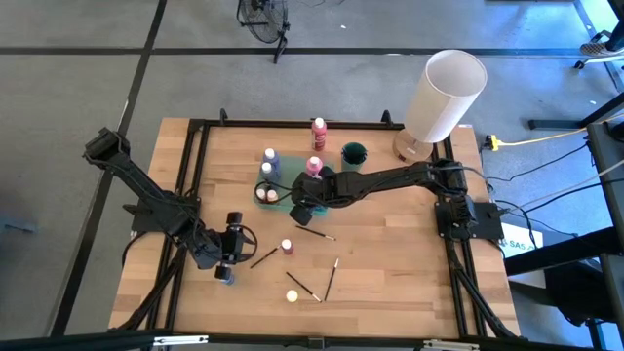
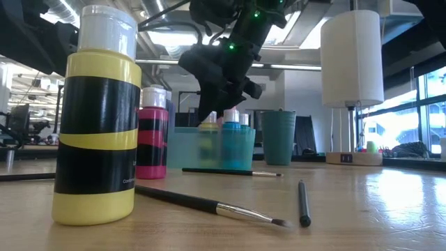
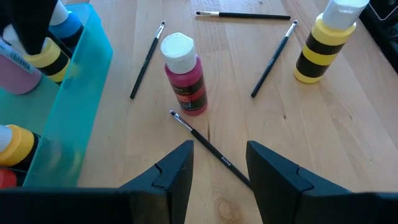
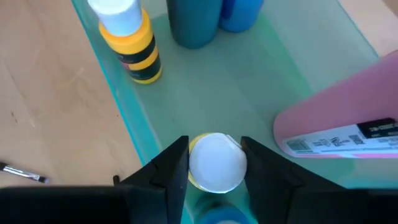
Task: Pick & Place Paint Supplies
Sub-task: Put the top small yellow paint bottle into the green bin, then put the small blue paint bottle into the green bin
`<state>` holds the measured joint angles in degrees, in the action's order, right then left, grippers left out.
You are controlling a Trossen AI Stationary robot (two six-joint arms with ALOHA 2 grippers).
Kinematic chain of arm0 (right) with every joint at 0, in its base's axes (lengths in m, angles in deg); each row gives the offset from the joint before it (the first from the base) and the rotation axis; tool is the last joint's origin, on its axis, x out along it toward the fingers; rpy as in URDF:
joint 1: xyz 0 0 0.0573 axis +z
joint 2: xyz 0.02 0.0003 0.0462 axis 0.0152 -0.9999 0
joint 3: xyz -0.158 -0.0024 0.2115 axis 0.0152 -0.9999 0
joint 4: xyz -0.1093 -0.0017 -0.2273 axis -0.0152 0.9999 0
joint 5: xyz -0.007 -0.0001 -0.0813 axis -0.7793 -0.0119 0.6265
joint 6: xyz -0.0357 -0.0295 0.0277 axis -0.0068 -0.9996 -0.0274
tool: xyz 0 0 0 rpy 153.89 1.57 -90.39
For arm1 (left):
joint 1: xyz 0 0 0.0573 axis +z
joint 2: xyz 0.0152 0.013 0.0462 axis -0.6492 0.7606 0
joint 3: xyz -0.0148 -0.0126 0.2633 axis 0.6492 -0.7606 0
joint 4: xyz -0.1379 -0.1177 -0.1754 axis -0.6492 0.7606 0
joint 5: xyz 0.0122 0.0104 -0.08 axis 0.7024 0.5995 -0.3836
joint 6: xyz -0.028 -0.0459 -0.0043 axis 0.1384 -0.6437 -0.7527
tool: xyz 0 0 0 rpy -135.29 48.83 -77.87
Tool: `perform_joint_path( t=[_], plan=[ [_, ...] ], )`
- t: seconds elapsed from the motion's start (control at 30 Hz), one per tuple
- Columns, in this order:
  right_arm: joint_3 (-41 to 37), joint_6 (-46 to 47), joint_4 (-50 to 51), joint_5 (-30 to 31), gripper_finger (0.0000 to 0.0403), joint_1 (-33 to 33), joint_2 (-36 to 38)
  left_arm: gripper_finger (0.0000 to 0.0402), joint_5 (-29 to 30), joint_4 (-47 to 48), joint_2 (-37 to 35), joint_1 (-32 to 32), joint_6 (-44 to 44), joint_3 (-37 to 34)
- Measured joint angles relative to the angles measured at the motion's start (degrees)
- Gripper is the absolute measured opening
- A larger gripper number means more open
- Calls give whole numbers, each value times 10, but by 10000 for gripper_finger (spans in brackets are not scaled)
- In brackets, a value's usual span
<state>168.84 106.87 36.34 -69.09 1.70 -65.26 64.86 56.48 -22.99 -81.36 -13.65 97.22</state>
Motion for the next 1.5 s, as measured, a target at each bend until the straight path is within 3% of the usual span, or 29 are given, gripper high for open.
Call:
perform_joint_path(
  t=[0.47,0.7,1.0,1.17,1.3,1.5],
  plan=[
    [2,-19,5,-2,181,6,3,143,-1,2,0,0,0,0],
    [9,-31,5,7,222,8,4,143,-1,2,0,0,0,0],
    [55,-59,36,66,276,27,7,143,-20,7,0,0,-10,2],
    [101,-90,46,66,287,57,7,143,-102,111,-8,2,-19,92],
    [112,-95,49,91,289,83,7,143,-111,200,-9,-6,-36,171],
    [113,-95,49,129,289,123,7,144,-171,217,-1,-9,-53,183]
  ],
)
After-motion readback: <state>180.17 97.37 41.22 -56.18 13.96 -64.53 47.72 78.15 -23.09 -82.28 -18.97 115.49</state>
